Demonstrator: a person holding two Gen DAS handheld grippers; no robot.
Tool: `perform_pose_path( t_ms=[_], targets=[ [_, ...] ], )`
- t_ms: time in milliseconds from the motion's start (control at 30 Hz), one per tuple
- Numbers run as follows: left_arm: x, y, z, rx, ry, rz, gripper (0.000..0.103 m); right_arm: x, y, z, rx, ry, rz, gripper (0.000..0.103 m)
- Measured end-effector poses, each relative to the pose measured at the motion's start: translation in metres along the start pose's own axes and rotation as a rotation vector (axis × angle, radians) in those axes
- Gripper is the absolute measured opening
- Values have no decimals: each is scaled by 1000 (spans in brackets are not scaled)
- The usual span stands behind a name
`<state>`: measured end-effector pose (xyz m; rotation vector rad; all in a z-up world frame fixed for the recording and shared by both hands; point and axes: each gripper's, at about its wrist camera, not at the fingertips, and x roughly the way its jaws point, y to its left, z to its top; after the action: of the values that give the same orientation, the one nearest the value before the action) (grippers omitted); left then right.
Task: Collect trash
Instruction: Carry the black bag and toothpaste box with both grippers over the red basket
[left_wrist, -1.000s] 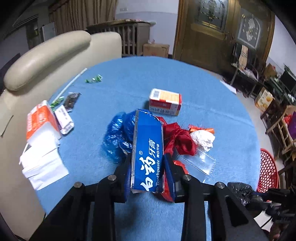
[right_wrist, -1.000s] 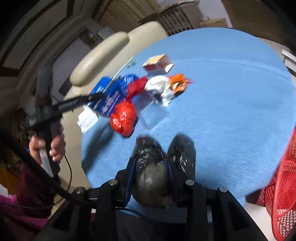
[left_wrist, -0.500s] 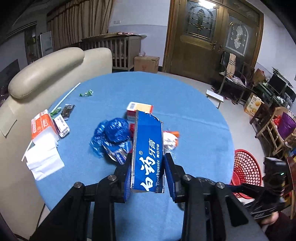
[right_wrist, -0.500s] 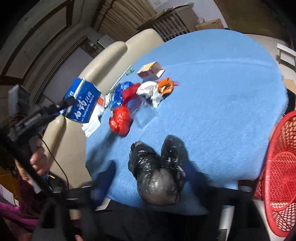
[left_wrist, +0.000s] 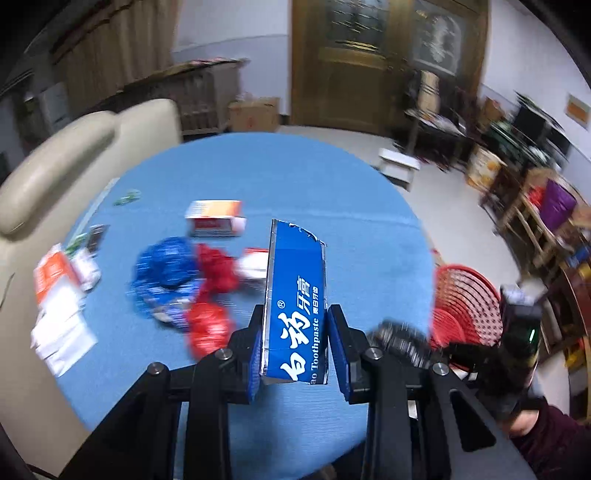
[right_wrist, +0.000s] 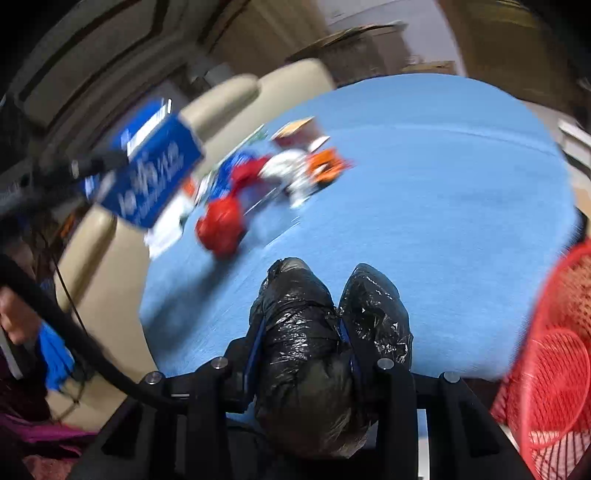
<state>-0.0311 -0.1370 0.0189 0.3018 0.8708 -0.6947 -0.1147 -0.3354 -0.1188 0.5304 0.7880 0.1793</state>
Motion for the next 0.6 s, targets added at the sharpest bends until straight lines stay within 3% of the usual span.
perform_pose_path(
  t_ms=[300, 567, 600],
  targets=[
    [53, -134, 17, 255, 93, -217, 34, -132, -120, -27, 298, -212, -187, 41],
    [89, -212, 21, 346, 159, -370, 35, -184, -179, -69, 553, -299, -186, 43],
    [93, -215, 22, 349, 166, -379, 39, -184, -181, -70, 569, -299, -180, 45]
  ],
)
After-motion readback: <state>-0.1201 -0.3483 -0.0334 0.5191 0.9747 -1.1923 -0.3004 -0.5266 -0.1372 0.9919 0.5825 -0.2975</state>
